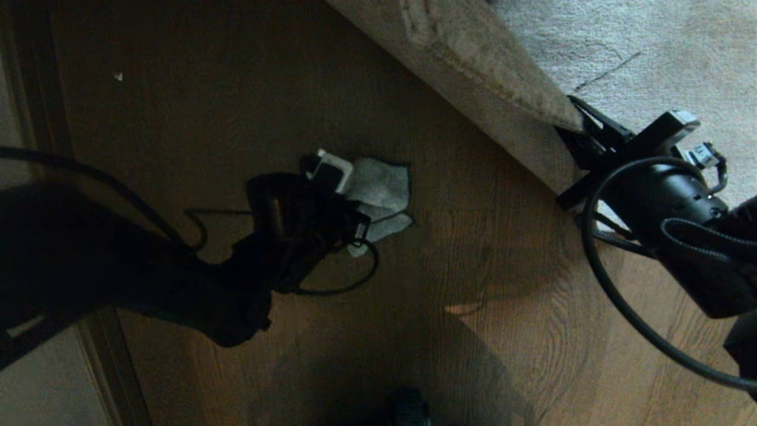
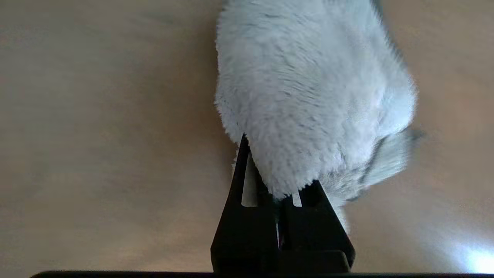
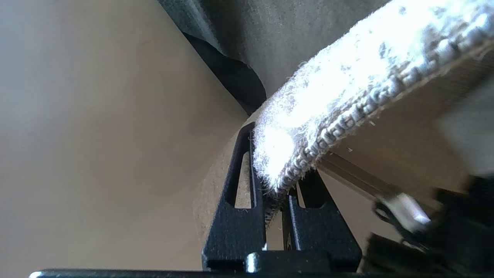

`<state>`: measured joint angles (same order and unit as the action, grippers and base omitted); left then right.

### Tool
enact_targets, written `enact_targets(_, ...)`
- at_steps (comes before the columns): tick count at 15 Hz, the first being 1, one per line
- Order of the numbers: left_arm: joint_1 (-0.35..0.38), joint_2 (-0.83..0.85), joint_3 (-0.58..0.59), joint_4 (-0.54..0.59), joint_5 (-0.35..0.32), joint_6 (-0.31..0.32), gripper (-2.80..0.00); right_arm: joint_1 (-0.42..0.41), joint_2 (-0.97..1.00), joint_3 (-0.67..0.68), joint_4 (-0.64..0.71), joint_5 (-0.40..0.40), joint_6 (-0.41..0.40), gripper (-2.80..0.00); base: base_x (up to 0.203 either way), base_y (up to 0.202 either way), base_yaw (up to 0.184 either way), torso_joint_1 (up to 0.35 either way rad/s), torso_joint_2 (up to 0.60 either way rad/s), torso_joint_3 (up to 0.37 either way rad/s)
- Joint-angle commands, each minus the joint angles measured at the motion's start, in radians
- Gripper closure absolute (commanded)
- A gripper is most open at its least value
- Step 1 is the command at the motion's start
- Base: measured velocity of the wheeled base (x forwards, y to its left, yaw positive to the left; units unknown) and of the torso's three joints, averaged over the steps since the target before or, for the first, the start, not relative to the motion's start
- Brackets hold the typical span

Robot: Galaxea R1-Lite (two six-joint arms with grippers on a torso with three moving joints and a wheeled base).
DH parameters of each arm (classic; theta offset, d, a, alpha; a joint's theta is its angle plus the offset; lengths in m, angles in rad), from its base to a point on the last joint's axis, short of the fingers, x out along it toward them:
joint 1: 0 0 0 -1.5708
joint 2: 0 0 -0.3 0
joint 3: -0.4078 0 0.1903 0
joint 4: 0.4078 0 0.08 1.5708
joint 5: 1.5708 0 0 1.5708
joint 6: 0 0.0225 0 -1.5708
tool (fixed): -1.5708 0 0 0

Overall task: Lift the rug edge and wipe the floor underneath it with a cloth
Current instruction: Wipe the floor under the carpet with a rag

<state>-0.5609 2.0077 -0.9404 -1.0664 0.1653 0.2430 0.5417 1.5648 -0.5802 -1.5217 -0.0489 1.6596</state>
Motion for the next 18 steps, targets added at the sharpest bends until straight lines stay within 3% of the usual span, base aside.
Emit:
enact_targets(1,0.080,-0.077,-0.002,-0.009,0.003,0.004,0.00,0.001,-0.015,0.004,-0.048,0.000,0.009,0.00,0.000,0.000,0.000,0.000,0.00,0.000)
enact_targets(6,0.224,-0.244,0.037,-0.009,0.000,0.021,0.00,0.001,-0.053,0.039,-0.048,0.001,0.008,0.00,0.000,0.000,0.000,0.000,0.00,0.000)
enact_targets(10,0.328,-0.414,0.272,-0.009,-0.003,0.022,0.00,0.003,-0.054,0.060,-0.048,0.003,-0.020,0.00,0.000,0.000,0.000,0.000,0.00,0.000)
enact_targets(13,0.486,-0.537,0.463,-0.007,-0.010,0.021,0.00,0.003,-0.056,0.062,-0.048,0.003,-0.026,0.00,0.000,0.000,0.000,0.000,0.00,0.000)
enact_targets(16,0.615,-0.628,0.600,-0.007,-0.088,0.018,0.00,0.003,-0.074,0.078,-0.048,0.003,-0.026,0.00,0.000,0.000,0.000,0.000,0.00,0.000)
enact_targets(18,0.639,-0.668,0.665,-0.008,-0.131,0.017,0.00,0.003,-0.087,0.088,-0.048,0.003,-0.027,0.00,0.000,0.000,0.000,0.000,0.00,0.000)
